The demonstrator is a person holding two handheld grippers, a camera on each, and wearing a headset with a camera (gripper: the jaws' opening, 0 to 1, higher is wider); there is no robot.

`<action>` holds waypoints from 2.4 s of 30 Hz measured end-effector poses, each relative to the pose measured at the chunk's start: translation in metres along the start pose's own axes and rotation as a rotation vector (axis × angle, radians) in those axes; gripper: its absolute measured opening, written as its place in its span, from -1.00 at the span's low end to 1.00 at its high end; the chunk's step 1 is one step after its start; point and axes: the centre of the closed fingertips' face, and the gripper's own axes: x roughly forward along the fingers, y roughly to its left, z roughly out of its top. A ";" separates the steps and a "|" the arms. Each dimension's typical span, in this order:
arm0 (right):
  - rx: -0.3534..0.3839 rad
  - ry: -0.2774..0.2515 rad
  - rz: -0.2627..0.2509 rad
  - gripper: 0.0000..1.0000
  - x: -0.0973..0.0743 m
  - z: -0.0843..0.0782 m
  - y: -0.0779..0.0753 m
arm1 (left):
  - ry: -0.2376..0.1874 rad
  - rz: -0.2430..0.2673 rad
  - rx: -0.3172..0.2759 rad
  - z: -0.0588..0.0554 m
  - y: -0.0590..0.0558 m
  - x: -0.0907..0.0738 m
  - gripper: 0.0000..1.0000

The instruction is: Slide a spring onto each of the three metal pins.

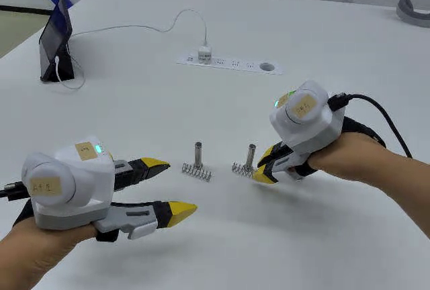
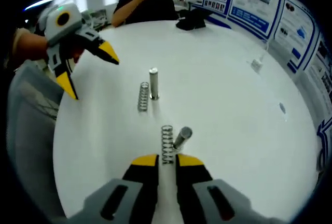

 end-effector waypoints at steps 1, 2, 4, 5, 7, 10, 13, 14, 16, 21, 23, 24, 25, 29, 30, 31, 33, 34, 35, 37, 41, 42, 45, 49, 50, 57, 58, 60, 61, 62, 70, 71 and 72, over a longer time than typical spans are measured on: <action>0.003 0.002 0.002 -0.72 0.001 0.000 0.000 | 0.000 0.001 0.000 0.000 0.000 0.000 0.03; 0.005 0.004 0.004 -0.72 0.002 -0.001 0.000 | 0.000 0.001 0.000 0.000 0.000 0.000 0.03; 0.007 0.007 0.009 -0.73 0.004 -0.001 0.001 | 0.000 0.001 0.000 0.000 0.000 0.000 0.03; 0.011 0.010 0.012 -0.73 0.005 -0.002 0.001 | 0.000 0.001 0.000 0.000 0.000 0.000 0.02; 0.017 0.018 0.015 -0.74 0.007 -0.004 0.001 | 0.000 0.000 0.001 0.000 0.000 0.000 0.02; 0.027 0.020 0.022 -0.75 0.008 -0.005 0.002 | -0.001 0.000 0.001 0.000 -0.001 0.000 0.02; 0.036 0.017 0.027 -0.76 0.008 -0.005 0.003 | -0.001 0.000 0.001 0.000 0.000 0.000 0.02; 0.038 0.017 0.028 -0.76 0.008 -0.005 0.004 | 0.000 0.000 0.002 -0.001 0.000 0.000 0.02; 0.036 0.018 0.029 -0.76 0.008 -0.004 0.004 | -0.001 -0.001 0.002 0.000 0.000 0.000 0.02; 0.023 0.014 0.029 -0.77 0.003 -0.003 0.008 | -0.001 -0.008 0.007 0.001 -0.002 0.003 0.01; 0.014 0.012 0.028 -0.77 0.000 -0.002 0.009 | 0.001 -0.014 0.011 0.001 -0.004 0.005 0.01; 0.009 0.011 0.028 -0.77 -0.002 -0.002 0.010 | 0.002 -0.018 0.013 0.001 -0.004 0.005 0.01; 0.001 0.012 0.029 -0.77 -0.004 -0.002 0.012 | 0.002 -0.022 0.017 0.002 -0.005 0.007 0.01; -0.024 0.013 0.032 -0.77 -0.012 -0.001 0.017 | 0.000 -0.036 0.028 0.005 -0.008 0.012 0.01; -0.031 0.012 0.038 -0.77 -0.016 -0.001 0.020 | -0.001 -0.041 0.031 0.007 -0.009 0.013 0.01; -0.039 0.010 0.042 -0.77 -0.019 0.000 0.022 | -0.002 -0.044 0.034 0.008 -0.011 0.014 0.00; -0.061 0.007 0.047 -0.77 -0.025 0.002 0.027 | -0.003 -0.054 0.043 0.010 -0.013 0.017 0.00; -0.066 0.008 0.051 -0.77 -0.028 0.002 0.029 | -0.003 -0.058 0.047 0.012 -0.014 0.018 0.00; -0.073 0.004 0.055 -0.77 -0.032 0.004 0.032 | -0.005 -0.064 0.052 0.013 -0.016 0.020 0.00; -0.087 0.003 0.064 -0.77 -0.037 0.005 0.036 | -0.006 -0.075 0.061 0.016 -0.019 0.023 0.00; -0.125 0.008 0.070 -0.77 -0.044 0.006 0.044 | -0.008 -0.095 0.078 0.019 -0.024 0.027 -0.02; -0.137 0.011 0.072 -0.77 -0.046 0.006 0.046 | -0.007 -0.100 0.083 0.020 -0.026 0.029 -0.02; -0.161 0.013 0.082 -0.77 -0.050 0.008 0.053 | -0.007 -0.114 0.094 0.022 -0.030 0.032 -0.04; -0.192 0.016 0.094 -0.77 -0.053 0.011 0.060 | -0.006 -0.134 0.110 0.024 -0.036 0.036 -0.07; -0.202 0.019 0.102 -0.77 -0.054 0.012 0.063 | -0.006 -0.140 0.115 0.025 -0.038 0.037 -0.07; -0.253 0.019 0.119 -0.77 -0.059 0.019 0.073 | -0.008 -0.170 0.141 0.028 -0.048 0.041 -0.17; -0.259 0.018 0.120 -0.77 -0.059 0.020 0.074 | -0.009 -0.174 0.144 0.028 -0.049 0.041 -0.18; -0.270 0.019 0.127 -0.77 -0.060 0.021 0.077 | -0.008 -0.181 0.154 0.028 -0.052 0.042 -0.23; -0.277 0.021 0.128 -0.77 -0.060 0.022 0.078 | -0.008 -0.183 0.159 0.028 -0.053 0.042 -0.25; -0.287 0.024 0.130 -0.77 -0.061 0.022 0.079 | -0.007 -0.186 0.163 0.028 -0.054 0.042 -0.29; -0.328 0.044 0.142 -0.77 -0.061 0.021 0.084 | -0.013 -0.206 0.185 0.029 -0.060 0.042 -0.52; -0.332 0.046 0.144 -0.77 -0.061 0.021 0.085 | -0.013 -0.207 0.188 0.029 -0.060 0.042 -0.55; -0.336 0.047 0.147 -0.77 -0.061 0.021 0.085 | -0.013 -0.210 0.191 0.029 -0.061 0.042 -0.56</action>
